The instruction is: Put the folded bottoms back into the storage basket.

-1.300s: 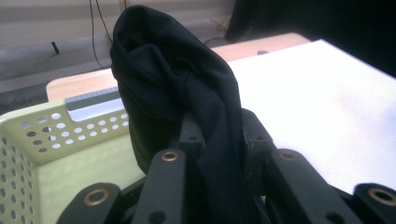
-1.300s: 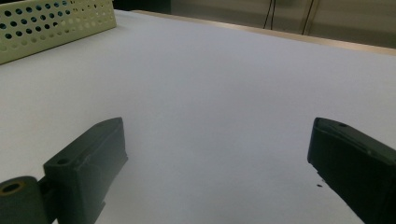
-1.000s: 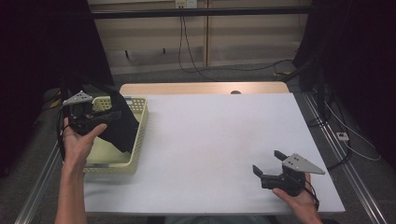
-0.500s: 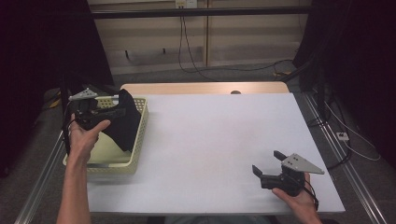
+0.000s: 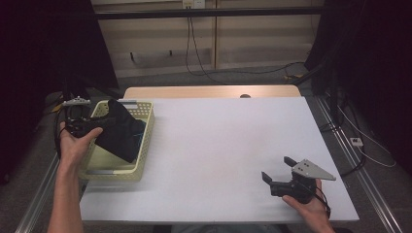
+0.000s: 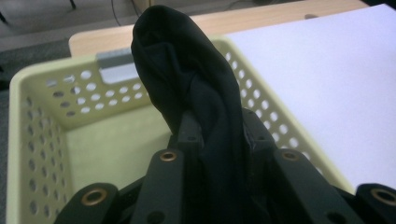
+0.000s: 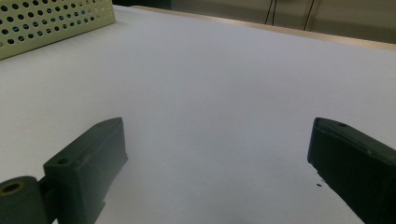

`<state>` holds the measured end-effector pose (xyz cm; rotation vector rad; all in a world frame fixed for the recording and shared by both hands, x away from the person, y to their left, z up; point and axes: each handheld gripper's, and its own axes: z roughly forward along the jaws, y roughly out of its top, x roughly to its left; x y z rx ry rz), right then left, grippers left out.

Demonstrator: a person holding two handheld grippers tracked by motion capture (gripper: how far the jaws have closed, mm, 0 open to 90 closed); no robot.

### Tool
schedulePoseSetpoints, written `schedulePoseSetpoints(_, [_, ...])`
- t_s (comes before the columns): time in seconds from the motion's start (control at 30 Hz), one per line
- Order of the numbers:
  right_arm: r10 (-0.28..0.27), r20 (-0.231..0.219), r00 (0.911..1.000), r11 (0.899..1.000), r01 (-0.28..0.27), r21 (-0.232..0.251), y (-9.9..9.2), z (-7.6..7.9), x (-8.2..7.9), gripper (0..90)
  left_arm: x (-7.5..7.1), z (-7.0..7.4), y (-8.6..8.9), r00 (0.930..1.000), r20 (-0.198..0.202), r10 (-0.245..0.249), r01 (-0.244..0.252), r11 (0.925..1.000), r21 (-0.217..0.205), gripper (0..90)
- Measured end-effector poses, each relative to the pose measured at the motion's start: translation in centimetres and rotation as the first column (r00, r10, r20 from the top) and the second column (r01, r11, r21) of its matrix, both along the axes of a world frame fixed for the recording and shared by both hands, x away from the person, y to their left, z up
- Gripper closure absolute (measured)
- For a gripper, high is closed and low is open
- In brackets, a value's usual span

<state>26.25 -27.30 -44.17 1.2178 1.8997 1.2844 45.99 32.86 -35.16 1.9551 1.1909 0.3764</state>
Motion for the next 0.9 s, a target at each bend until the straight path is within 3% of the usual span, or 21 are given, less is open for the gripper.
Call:
schedulePoseSetpoints(0.13, [0.001,0.003,1.0,1.0,-0.001,-0.003,0.0,0.0,0.0,4.2,-0.1,-0.5,0.6,0.9995,-0.02,0.025,-0.025,0.9996,0.01,74.3])
schedulePoseSetpoints(0.2, [-0.002,0.001,1.0,1.0,0.002,-0.001,0.0,0.0,0.0,4.2,-0.1,-0.7,0.8,0.999,-0.037,0.025,-0.024,0.999,0.038,74.4])
schedulePoseSetpoints(0.37, [0.0,-0.002,1.0,1.0,0.0,-0.002,0.0,0.0,0.1,4.2,0.2,-1.5,0.8,0.9982,-0.032,0.05,-0.049,0.9975,0.052,74.6])
schedulePoseSetpoints(0.6, [-0.002,-0.001,1.0,1.0,0.002,0.0,-0.1,0.0,0.1,4.2,0.9,-2.8,0.8,0.9931,-0.071,0.093,-0.085,0.9899,0.114,74.7])
schedulePoseSetpoints(0.87, [0.001,-0.002,1.0,1.0,-0.001,-0.006,-0.1,-0.1,0.1,4.2,1.4,-3.5,0.7,0.9922,-0.073,0.102,-0.093,0.9886,0.119,74.9])
schedulePoseSetpoints(0.9, [0.0,-0.003,1.0,1.0,0.0,-0.006,-0.1,-0.1,0.1,4.2,1.5,-3.5,0.7,0.9937,-0.073,0.085,-0.076,0.9903,0.117,74.9])
